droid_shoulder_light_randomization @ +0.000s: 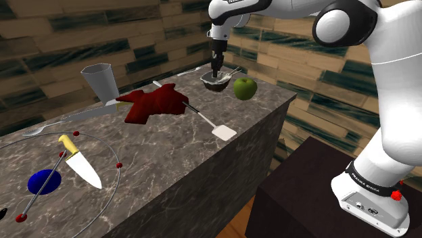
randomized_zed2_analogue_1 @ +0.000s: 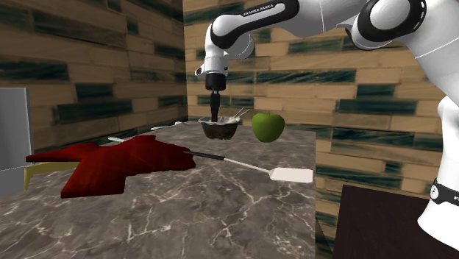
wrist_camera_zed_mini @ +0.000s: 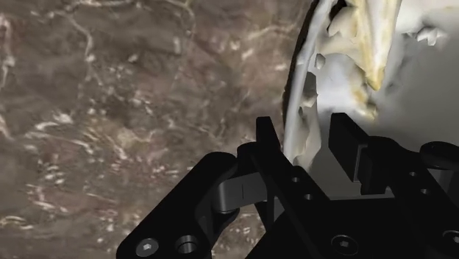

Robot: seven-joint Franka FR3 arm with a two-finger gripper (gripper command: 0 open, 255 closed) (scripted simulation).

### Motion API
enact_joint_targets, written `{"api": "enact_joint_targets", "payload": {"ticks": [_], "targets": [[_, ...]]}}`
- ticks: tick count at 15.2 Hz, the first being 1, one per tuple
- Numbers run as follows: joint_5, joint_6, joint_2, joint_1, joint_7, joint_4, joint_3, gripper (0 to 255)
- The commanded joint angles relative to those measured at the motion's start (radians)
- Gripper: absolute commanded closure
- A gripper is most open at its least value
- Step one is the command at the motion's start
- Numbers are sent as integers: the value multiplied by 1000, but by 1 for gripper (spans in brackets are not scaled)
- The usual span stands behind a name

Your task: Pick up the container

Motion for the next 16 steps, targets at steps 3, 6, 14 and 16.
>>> {"api": "enact_joint_targets", "payload": {"ticks": [3, 6, 14, 16], "targets": [[-2, -46, 0, -2, 10, 46, 0, 255], [-3, -87, 3, -3, 18, 91, 0, 255], [-5, -210, 32, -9, 43, 246, 2, 255], [-5, -213, 33, -9, 44, 250, 2, 255]]}}
